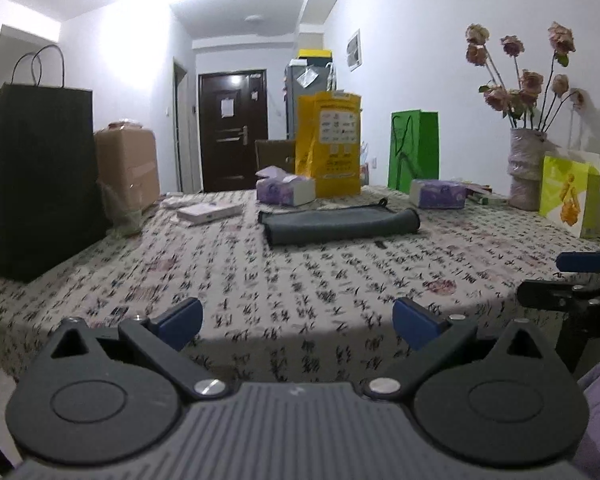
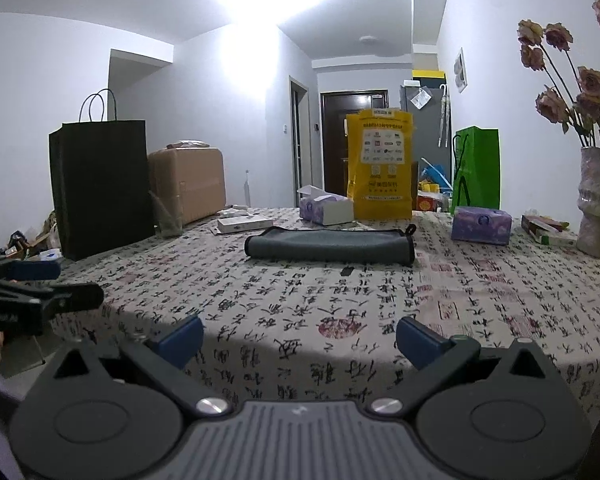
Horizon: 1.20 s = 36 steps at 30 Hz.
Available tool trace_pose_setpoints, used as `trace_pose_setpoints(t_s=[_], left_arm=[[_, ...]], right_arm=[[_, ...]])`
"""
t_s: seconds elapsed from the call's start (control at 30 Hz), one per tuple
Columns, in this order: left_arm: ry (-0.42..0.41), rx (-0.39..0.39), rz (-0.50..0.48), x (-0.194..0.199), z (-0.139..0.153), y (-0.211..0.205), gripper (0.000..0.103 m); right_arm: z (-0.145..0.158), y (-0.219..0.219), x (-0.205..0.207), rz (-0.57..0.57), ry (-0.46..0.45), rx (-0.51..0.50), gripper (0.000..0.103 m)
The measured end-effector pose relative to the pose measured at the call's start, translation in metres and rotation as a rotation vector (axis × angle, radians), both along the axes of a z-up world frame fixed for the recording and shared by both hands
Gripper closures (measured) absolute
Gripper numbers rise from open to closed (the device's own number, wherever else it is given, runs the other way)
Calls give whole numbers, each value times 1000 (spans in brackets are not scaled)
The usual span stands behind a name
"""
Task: Fold towel
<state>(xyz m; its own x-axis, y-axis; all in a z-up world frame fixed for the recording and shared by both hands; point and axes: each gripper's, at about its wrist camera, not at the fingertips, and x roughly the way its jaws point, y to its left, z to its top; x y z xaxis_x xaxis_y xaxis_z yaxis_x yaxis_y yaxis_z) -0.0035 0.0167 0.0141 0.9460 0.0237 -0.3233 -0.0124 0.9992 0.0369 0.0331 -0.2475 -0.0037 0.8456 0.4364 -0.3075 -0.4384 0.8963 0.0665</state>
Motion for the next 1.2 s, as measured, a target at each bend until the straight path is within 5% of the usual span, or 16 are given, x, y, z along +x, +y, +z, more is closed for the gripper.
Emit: trace_pose_setpoints(t_s=[1.2], left_arm=[[13,-3,-3,-4,-2,-3,0]], right_arm=[[-5,3,-7,6,12,-1,0]])
